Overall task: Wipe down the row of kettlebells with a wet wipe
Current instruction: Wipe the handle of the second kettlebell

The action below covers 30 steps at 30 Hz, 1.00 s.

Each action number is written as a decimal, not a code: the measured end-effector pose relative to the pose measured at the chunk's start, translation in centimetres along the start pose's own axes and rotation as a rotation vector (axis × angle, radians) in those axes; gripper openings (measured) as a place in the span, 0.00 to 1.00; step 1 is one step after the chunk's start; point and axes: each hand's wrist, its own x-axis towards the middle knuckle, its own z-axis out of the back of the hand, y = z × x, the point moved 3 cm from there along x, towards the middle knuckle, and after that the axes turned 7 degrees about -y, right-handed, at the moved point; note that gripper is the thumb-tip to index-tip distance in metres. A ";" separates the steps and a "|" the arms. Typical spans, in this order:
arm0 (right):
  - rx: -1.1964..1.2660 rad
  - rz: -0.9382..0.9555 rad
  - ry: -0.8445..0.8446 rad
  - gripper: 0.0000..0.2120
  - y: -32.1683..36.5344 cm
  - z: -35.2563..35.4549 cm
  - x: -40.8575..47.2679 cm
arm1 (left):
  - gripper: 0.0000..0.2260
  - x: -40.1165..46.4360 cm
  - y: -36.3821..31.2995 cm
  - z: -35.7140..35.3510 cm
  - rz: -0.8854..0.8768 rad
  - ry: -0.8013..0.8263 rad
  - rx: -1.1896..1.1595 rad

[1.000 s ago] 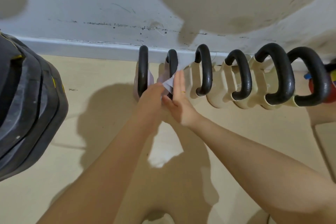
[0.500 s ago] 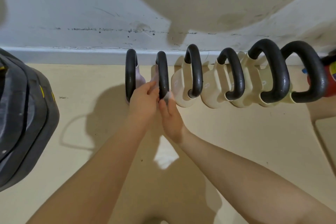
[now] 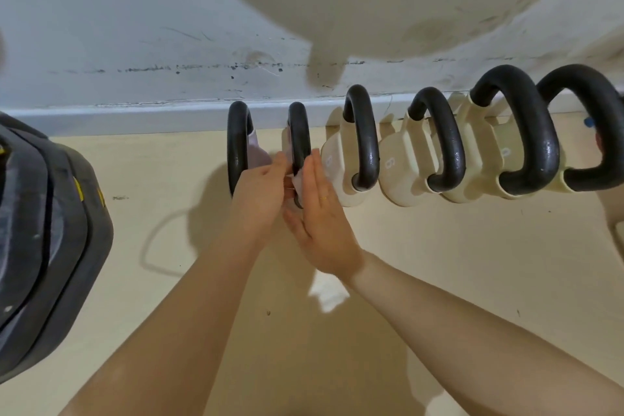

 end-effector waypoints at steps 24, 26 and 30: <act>0.214 -0.625 0.368 0.13 0.3 2.9 15.5 | 0.10 1.5 -1.3 -0.9 -0.129 0.227 0.143; 0.341 -0.747 0.204 0.12 0.1 2.7 14.7 | 0.12 1.5 -1.1 -0.9 -0.118 0.226 0.138; 0.494 -0.635 0.023 0.15 1.1 2.6 11.3 | 0.13 1.3 -0.7 -0.9 -0.089 0.219 0.109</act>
